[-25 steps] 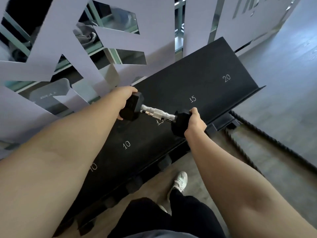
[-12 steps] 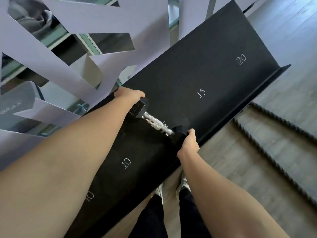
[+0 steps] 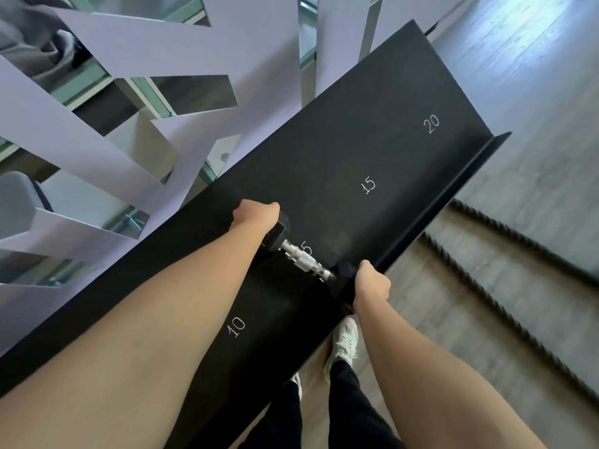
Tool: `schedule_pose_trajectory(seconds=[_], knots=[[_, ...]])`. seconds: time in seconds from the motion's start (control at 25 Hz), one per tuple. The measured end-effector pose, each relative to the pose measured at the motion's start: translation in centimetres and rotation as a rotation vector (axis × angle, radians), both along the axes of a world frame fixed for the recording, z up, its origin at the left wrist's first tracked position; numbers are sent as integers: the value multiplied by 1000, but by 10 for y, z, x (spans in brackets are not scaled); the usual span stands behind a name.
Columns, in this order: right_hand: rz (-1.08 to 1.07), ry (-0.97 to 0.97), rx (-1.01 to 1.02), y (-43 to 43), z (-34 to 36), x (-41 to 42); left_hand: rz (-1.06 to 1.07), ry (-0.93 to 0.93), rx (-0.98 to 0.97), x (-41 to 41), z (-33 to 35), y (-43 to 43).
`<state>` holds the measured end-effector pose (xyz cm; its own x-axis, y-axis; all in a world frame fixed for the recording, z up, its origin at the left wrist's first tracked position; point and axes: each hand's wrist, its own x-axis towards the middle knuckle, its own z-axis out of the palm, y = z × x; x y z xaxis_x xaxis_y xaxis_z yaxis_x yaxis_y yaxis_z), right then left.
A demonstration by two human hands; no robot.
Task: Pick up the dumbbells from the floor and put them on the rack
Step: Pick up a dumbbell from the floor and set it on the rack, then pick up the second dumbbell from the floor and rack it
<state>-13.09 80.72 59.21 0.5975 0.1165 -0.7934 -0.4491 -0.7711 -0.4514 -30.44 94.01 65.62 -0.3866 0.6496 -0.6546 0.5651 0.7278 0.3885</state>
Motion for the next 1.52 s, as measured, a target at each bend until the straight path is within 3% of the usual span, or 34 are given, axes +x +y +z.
schedule_pose_trajectory(seconds=[0.2,0.4,0.76,0.88,1.12,1.32,1.52], knots=[[179,-200,26,4,13,-9,82,-113,-50,-11,15,11],[268,-222,223,46,49,0,80,-199,-126,-22,26,9],[345,-248,521,100,170,12,-34,-244,291,-20,114,23],[503,-436,594,92,220,23,-261,-88,573,-16,159,20],[916,-1091,622,36,300,58,-596,60,1090,23,227,-21],[961,-1466,453,-47,355,126,-826,49,1264,92,268,-83],[843,-1623,303,-186,377,204,-956,-21,1332,177,290,-183]])
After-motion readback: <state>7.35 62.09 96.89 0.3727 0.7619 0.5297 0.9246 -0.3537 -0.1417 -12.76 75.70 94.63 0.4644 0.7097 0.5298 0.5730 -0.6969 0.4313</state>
